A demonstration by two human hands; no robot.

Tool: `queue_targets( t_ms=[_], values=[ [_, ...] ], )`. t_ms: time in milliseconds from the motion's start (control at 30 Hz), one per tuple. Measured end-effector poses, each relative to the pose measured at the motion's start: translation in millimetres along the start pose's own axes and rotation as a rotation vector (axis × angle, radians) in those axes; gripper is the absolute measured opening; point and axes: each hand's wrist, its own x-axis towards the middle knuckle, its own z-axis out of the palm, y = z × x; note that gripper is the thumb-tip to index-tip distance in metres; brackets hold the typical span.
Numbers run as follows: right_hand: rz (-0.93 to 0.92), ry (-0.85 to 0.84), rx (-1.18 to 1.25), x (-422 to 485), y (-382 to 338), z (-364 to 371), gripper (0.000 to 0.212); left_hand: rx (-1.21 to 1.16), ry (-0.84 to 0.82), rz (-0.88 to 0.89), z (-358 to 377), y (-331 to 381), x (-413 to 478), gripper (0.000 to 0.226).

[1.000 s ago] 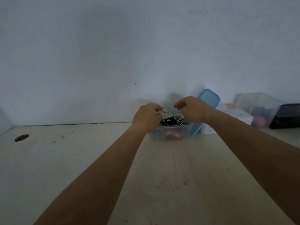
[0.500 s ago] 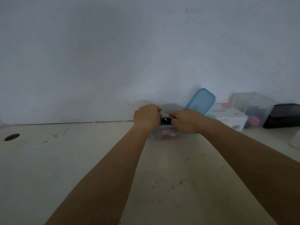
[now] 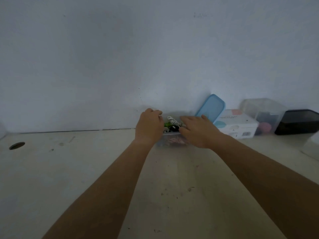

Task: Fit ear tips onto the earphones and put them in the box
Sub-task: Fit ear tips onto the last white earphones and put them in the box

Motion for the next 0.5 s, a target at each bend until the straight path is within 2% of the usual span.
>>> queue_targets(
  t_ms=[100, 167, 233, 300, 433, 500],
  values=[
    [0.040, 0.300, 0.060, -18.0, 8.4, 0.4, 0.053, 0.004, 0.045, -0.094, -10.7, -6.8, -14.0, 0.038],
    [0.103, 0.515, 0.052, -29.6, 15.1, -1.7, 0.052, -0.054, -0.051, -0.233, -15.2, -10.8, -22.0, 0.048],
    [0.221, 0.638, 0.048, -38.9, 19.9, -4.9, 0.052, -0.194, -0.155, -0.367, -19.1, -12.4, -28.9, 0.056],
    [0.342, 0.646, 0.077, -44.8, 22.9, -8.5, 0.052, -0.286, -0.195, -0.429, -23.1, -10.6, -34.2, 0.056],
    [0.433, 0.423, 0.213, -44.3, 24.8, -17.1, 0.050, -0.282, -0.198, -0.423, -30.0, -4.8, -40.5, 0.055],
    [0.468, 0.381, 0.327, -40.8, 22.5, -21.5, 0.053, -0.300, -0.202, -0.431, -32.9, -4.1, -42.9, 0.056]
  ],
)
